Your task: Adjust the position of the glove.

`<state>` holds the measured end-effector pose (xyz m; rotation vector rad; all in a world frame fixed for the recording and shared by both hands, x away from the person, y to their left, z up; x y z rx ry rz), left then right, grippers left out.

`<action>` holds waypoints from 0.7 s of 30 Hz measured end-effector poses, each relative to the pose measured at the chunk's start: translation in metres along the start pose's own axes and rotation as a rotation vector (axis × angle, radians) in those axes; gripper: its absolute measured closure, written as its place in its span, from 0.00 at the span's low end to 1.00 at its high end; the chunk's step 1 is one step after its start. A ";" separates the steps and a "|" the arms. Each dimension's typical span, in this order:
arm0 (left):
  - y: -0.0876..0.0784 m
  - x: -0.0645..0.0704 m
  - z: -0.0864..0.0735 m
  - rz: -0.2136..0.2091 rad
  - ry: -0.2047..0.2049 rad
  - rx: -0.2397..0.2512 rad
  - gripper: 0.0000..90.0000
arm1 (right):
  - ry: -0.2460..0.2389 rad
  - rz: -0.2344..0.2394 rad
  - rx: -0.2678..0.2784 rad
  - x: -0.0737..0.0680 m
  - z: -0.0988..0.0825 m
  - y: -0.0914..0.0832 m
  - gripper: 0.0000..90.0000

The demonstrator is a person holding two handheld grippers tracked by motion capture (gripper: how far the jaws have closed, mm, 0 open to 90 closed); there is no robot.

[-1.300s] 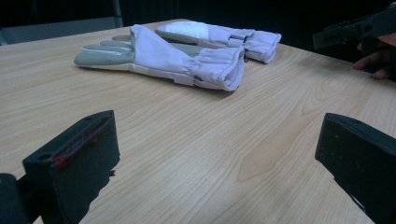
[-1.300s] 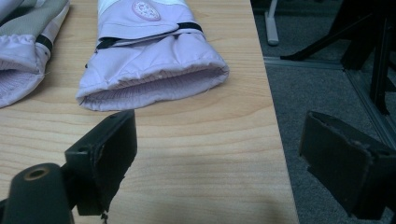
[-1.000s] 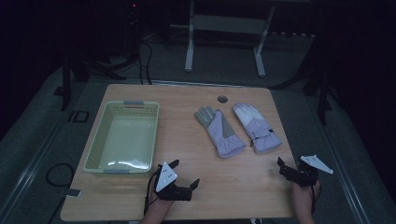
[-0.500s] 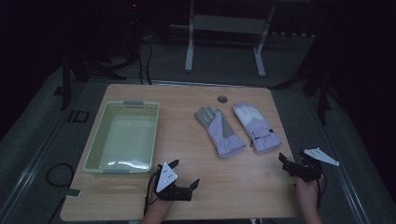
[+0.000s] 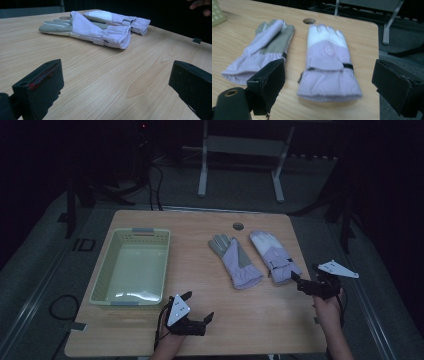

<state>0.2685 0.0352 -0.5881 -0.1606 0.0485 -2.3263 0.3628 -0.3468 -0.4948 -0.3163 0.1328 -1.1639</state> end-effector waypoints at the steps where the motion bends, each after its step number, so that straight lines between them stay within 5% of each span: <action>1: 0.000 0.000 0.000 0.000 0.000 0.000 0.00 | -0.005 0.007 0.002 -0.002 0.004 0.001 0.13; 7: 0.000 0.000 0.000 -0.001 0.000 0.001 0.00 | -0.002 0.030 0.033 -0.007 0.021 0.006 0.13; 14: 0.000 0.000 0.000 -0.007 -0.005 0.000 0.00 | 0.028 0.117 0.013 -0.028 0.045 0.029 0.14; 21: 0.000 0.000 0.000 -0.013 -0.007 0.000 0.00 | -0.036 0.130 -0.033 -0.051 0.052 0.052 0.14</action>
Point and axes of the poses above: each handheld gripper's, and its own axes: y roughly forward along the jaws, z roughly out of its top, x roughly to its right, the point moved 5 cm from there along y, roughly forward along the jaws, and after that the axes turned 11 degrees about x, right-handed, at the moved point
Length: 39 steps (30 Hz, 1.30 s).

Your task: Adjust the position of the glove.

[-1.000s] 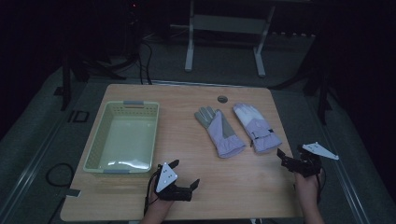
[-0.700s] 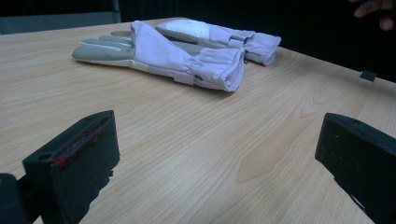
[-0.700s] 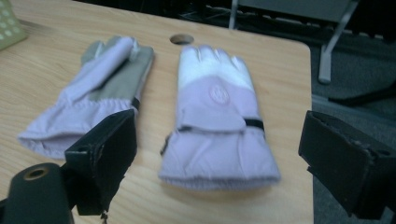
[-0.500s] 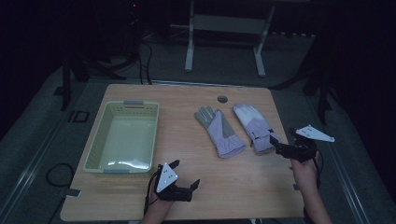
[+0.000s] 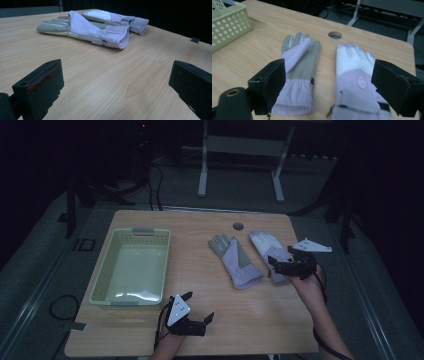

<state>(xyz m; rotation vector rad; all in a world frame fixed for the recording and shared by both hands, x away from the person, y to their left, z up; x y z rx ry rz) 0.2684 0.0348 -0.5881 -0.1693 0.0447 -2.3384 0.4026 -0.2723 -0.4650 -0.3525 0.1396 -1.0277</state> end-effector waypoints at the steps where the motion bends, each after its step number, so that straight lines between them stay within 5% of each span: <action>1: 0.000 0.000 0.000 0.000 0.000 0.000 0.00 | 0.000 0.000 0.000 0.000 0.000 0.000 0.14; 5: 0.000 0.000 0.000 -0.003 0.000 0.000 0.00 | -0.024 0.030 0.016 -0.011 0.007 0.014 0.14; 6: 0.000 0.000 0.000 -0.004 0.000 0.000 0.00 | -0.033 0.079 0.004 -0.019 0.008 0.022 0.15; 9: 0.000 0.001 0.000 -0.007 0.000 0.000 0.00 | -0.059 0.112 -0.016 -0.028 0.008 0.034 0.17; 14: 0.000 0.001 0.000 -0.013 -0.002 0.000 0.00 | -0.026 0.186 -0.077 -0.039 0.004 0.059 0.25; 20: 0.000 0.001 0.000 -0.015 -0.003 0.000 0.00 | -0.015 0.198 -0.165 -0.040 -0.009 0.088 0.39; 32: 0.000 0.001 0.000 -0.025 -0.007 0.000 0.00 | 0.003 0.150 -0.250 -0.041 -0.037 0.133 0.41; 39: 0.000 0.002 0.000 -0.026 -0.006 0.000 0.00 | -0.033 0.125 -0.294 -0.042 -0.050 0.149 0.44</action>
Point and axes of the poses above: each handheld gripper's, and its own axes: y roughly forward along the jaws, z roughly out of its top, x roughly to its right, the point moved 5 cm from there along y, roughly forward along the jaws, and after that the axes turned 11 degrees about x, right-handed, at the moved point
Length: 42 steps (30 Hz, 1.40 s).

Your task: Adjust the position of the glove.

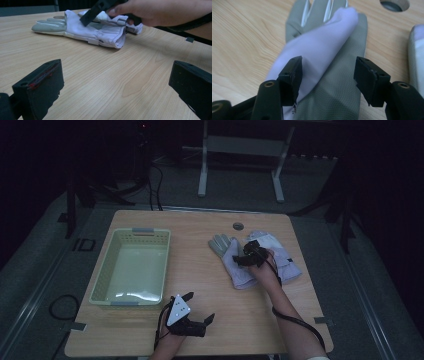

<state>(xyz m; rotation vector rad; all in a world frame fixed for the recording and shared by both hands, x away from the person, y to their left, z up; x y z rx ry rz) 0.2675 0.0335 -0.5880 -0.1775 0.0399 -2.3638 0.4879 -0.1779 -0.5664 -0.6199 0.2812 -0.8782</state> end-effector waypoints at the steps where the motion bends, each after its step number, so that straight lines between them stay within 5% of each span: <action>1: 0.000 0.000 0.000 0.000 0.000 0.000 0.00 | 0.000 0.000 0.000 0.000 0.000 0.000 0.44; 3: 0.000 0.000 0.000 -0.003 0.001 0.000 0.00 | 0.041 0.022 -0.037 0.000 -0.008 0.009 0.55; 7: 0.000 0.001 0.000 -0.003 0.006 0.000 0.00 | 0.093 0.063 -0.028 0.002 -0.010 0.009 0.73; 11: 0.000 0.001 0.000 -0.003 0.006 -0.002 0.00 | 0.100 0.041 -0.040 0.000 -0.008 0.007 0.90; 24: 0.000 0.001 0.000 -0.005 0.005 -0.002 0.00 | 0.141 -0.008 0.025 -0.023 0.009 -0.021 0.95; 29: 0.000 0.001 0.000 -0.007 0.004 -0.001 0.00 | 0.161 -0.054 0.112 -0.042 0.024 -0.048 0.94; 35: 0.000 0.001 0.000 -0.006 0.007 0.000 0.00 | 0.183 -0.054 0.181 -0.064 0.036 -0.073 0.95; 42: 0.000 0.001 0.000 -0.006 0.012 -0.003 0.00 | 0.235 -0.041 0.192 -0.092 0.026 -0.071 0.94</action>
Point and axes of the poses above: each handheld gripper's, and its own axes: y roughly forward along the jaws, z roughly out of its top, x roughly to its right, the point moved 5 cm from there along y, roughly forward along the jaws, and after that the axes turned 11 degrees about x, right-handed, at the moved point
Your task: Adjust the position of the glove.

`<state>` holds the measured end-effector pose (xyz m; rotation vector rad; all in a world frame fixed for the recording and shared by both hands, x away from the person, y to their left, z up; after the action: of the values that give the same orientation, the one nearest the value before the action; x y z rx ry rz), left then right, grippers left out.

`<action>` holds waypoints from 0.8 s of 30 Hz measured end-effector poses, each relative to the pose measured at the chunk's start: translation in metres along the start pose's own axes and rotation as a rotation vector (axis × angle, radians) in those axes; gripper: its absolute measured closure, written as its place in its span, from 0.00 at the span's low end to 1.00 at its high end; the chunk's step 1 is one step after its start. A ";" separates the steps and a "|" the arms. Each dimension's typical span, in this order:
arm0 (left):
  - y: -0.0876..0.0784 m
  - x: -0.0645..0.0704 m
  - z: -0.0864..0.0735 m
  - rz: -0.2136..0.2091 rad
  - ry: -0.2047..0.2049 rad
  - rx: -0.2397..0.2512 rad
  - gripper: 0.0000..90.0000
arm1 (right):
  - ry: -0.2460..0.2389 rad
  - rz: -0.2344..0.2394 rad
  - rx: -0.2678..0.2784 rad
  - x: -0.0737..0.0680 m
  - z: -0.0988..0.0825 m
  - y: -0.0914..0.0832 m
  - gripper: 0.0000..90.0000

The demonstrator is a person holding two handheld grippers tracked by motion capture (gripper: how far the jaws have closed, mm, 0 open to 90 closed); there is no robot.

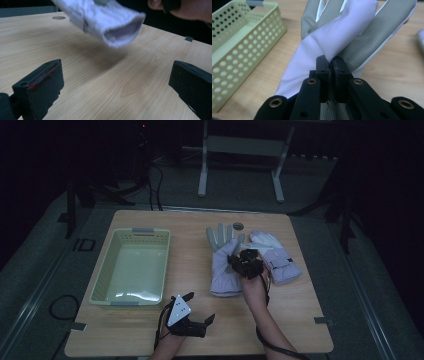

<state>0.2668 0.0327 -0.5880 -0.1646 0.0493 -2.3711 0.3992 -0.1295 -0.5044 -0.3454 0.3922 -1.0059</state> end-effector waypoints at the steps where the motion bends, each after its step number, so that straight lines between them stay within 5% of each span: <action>1: 0.000 0.000 0.000 -0.001 0.001 0.001 0.00 | 0.003 0.002 -0.007 -0.002 -0.004 0.002 0.94; 15: 0.000 0.000 0.000 -0.003 -0.001 0.002 0.00 | 0.057 -0.074 -0.127 0.007 -0.051 0.043 0.92; 24: 0.000 0.000 0.000 -0.001 -0.004 0.002 0.00 | 0.051 -0.051 -0.121 0.015 -0.044 0.038 0.71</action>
<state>0.2670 0.0327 -0.5879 -0.1692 0.0454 -2.3719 0.4142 -0.1283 -0.5628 -0.4412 0.4939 -1.0444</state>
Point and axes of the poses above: each handheld gripper's, and its own axes: y roughly forward along the jaws, z roughly out of its top, x roughly to its right, the point moved 5 cm from there along y, roughly forward along the jaws, and after that the axes turned 11 degrees about x, right-handed, at the moved point
